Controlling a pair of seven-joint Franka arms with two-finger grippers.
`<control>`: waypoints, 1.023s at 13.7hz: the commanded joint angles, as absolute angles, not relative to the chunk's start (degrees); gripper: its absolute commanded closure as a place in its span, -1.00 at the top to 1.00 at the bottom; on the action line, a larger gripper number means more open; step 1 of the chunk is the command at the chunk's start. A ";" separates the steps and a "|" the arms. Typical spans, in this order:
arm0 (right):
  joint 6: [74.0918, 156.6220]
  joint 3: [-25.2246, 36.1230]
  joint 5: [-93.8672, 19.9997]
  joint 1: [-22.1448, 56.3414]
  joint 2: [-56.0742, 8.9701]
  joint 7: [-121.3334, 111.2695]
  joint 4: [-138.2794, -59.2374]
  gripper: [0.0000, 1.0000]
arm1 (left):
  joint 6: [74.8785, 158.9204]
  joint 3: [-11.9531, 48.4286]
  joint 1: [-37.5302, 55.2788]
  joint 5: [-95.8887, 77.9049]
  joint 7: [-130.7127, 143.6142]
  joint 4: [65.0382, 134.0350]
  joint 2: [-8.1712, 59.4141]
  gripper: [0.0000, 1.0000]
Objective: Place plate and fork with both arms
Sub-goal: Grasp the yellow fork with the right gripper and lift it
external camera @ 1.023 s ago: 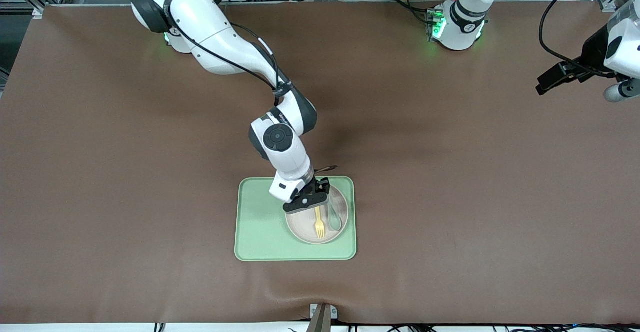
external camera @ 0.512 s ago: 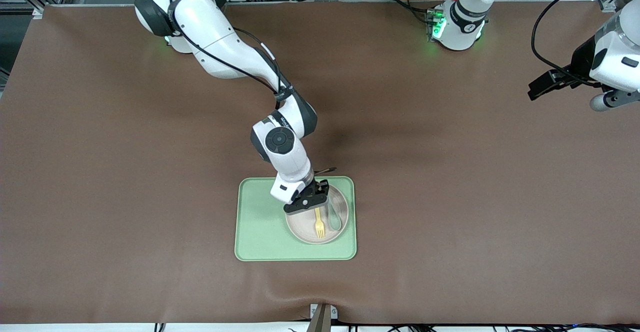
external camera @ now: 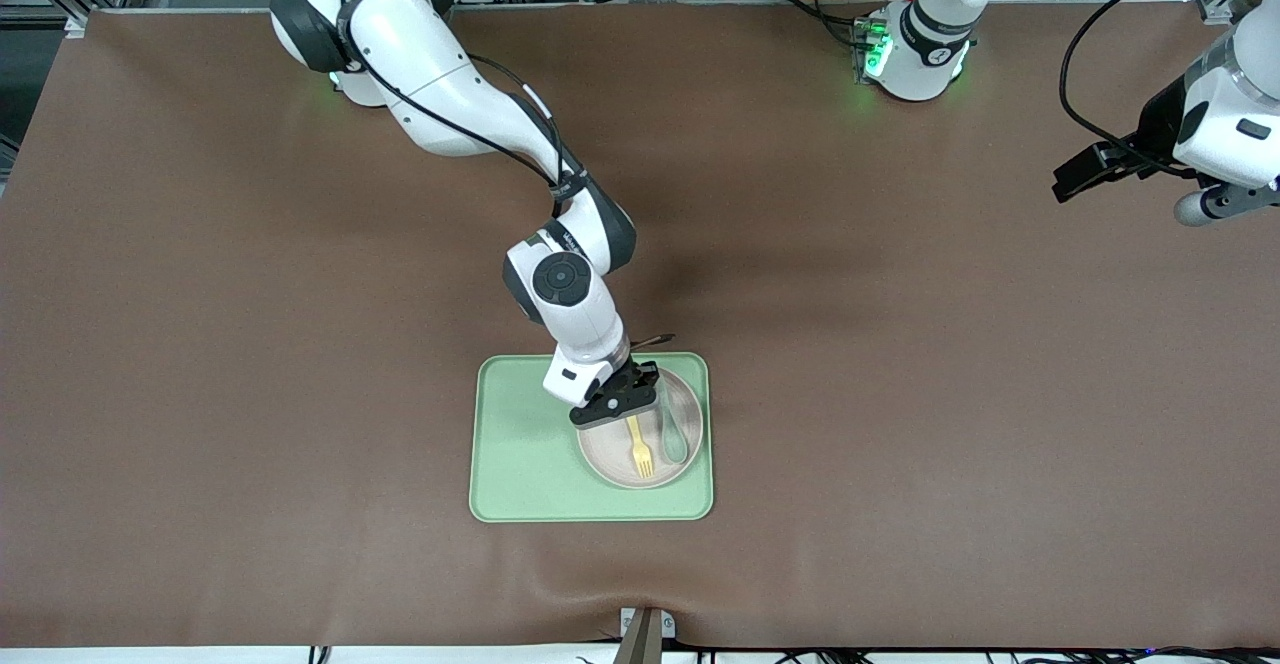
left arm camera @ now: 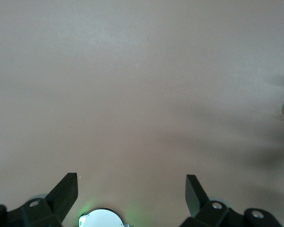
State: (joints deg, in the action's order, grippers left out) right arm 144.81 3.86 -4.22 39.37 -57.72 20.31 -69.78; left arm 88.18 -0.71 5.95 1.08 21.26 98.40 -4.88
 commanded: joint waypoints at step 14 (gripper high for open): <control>121.32 4.75 -4.75 29.89 -50.10 21.35 -67.23 -0.90 | 88.24 2.55 6.06 2.55 23.91 98.09 -5.01 1.00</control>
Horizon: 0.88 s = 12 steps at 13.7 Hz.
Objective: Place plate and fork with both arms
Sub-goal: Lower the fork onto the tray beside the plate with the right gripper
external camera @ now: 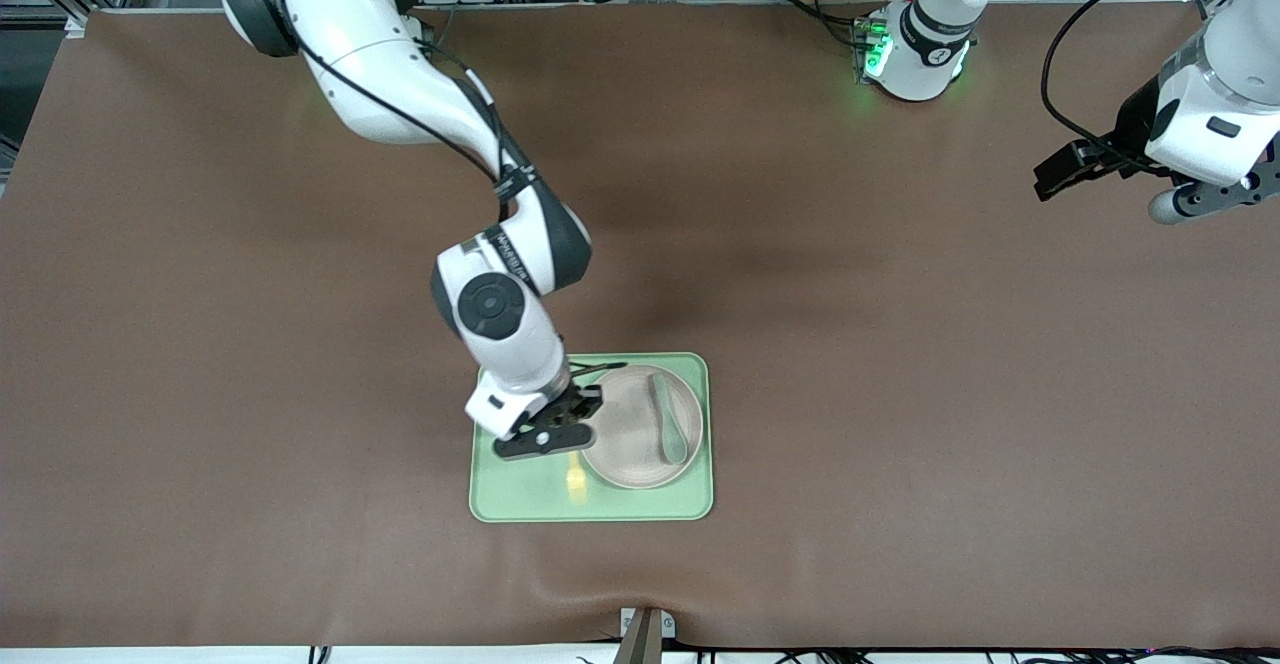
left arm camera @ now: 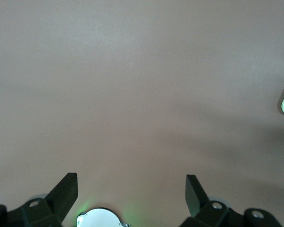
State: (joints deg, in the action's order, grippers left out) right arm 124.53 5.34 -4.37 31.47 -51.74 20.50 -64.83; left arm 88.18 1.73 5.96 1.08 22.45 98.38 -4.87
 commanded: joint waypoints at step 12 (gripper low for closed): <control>127.79 4.83 -4.75 30.50 -50.54 28.56 -75.41 -0.90 | 90.09 2.46 5.45 -0.26 23.21 97.82 -5.10 1.00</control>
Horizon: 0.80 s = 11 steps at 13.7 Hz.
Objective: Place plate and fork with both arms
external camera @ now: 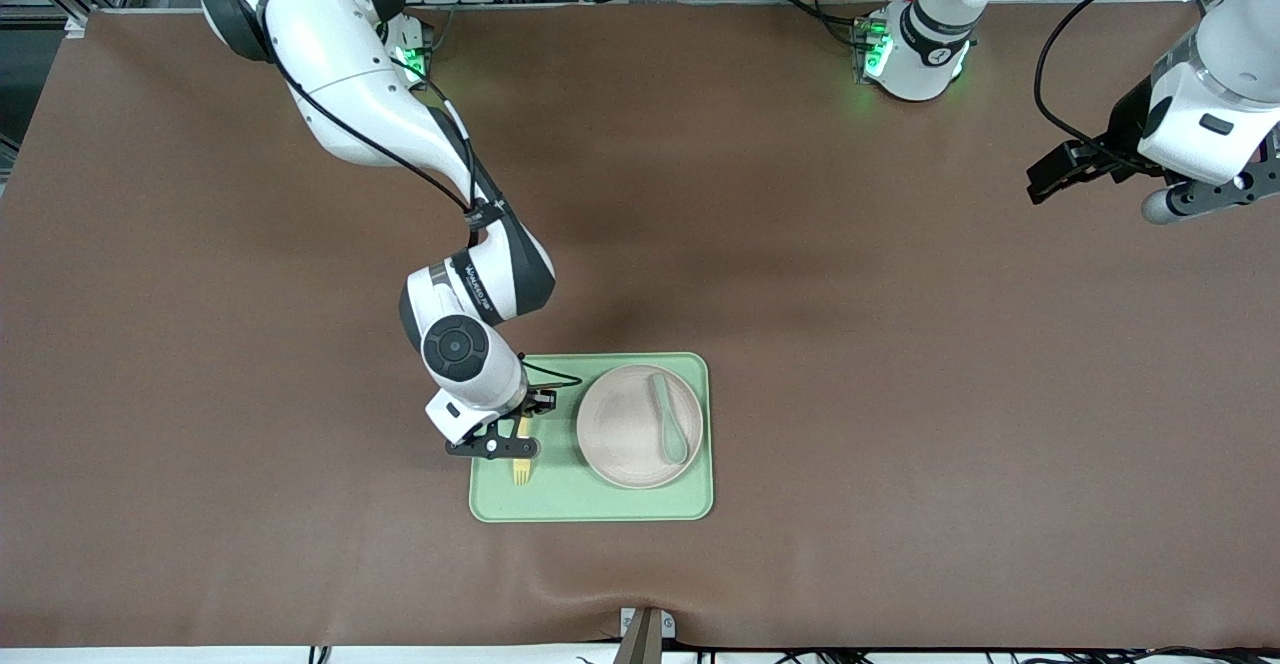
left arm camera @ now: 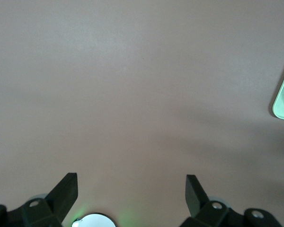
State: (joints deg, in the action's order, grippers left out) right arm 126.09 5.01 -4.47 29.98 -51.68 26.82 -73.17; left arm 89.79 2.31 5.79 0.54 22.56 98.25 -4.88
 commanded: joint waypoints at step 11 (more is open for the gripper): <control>120.61 4.92 -4.22 29.36 -49.75 28.30 -71.20 1.00 | 90.09 1.23 4.75 -2.19 21.27 94.58 -3.96 1.00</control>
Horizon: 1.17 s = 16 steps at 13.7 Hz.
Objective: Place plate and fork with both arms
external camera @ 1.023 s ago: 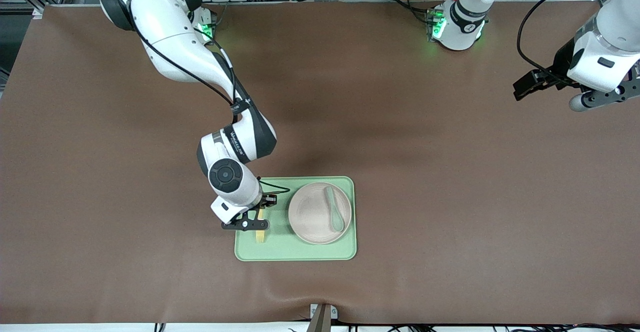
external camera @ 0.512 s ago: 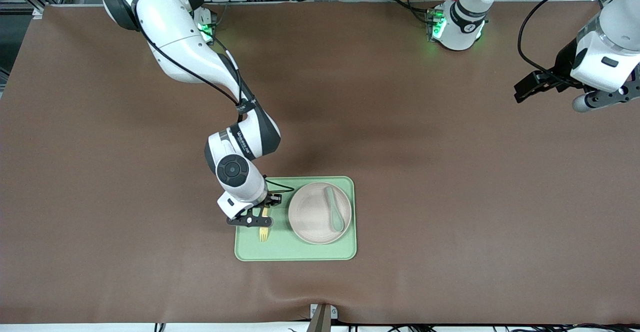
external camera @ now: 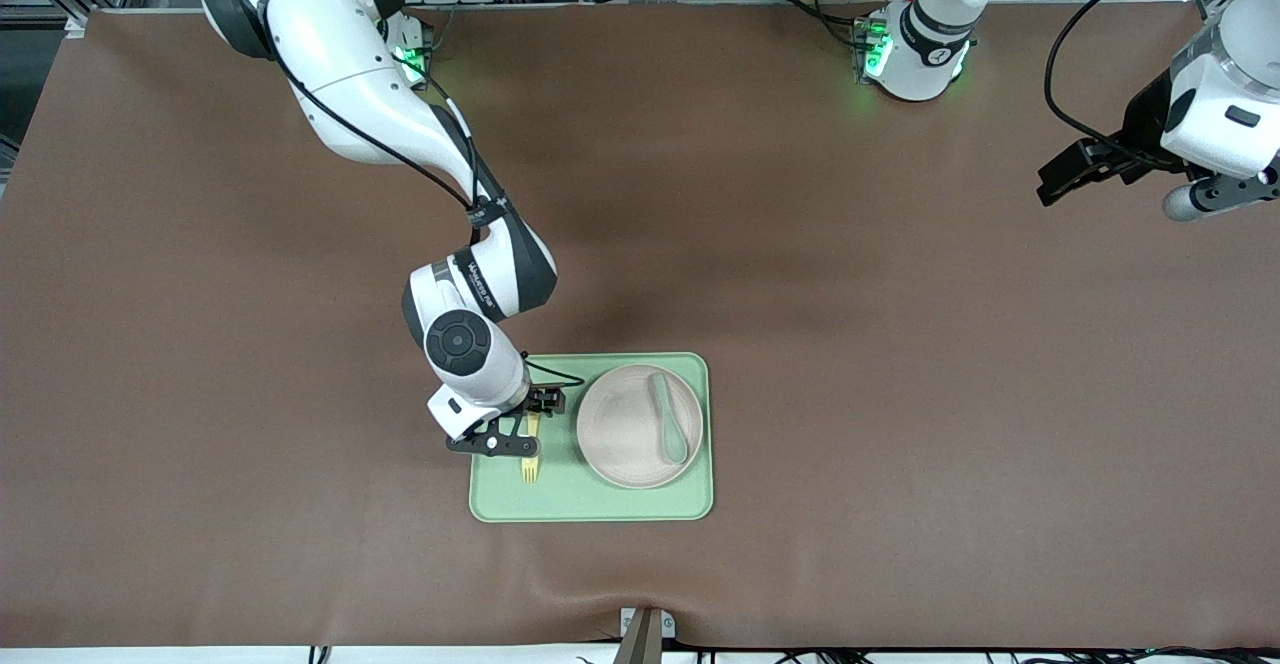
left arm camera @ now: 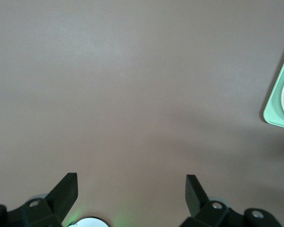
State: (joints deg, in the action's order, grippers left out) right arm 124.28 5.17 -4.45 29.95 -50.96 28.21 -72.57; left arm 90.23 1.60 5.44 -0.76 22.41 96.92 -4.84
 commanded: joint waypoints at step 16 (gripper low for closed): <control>87.56 5.10 -4.22 11.79 -24.72 7.47 -66.53 1.00 | 89.30 0.97 4.04 -1.41 11.78 94.57 -4.04 1.00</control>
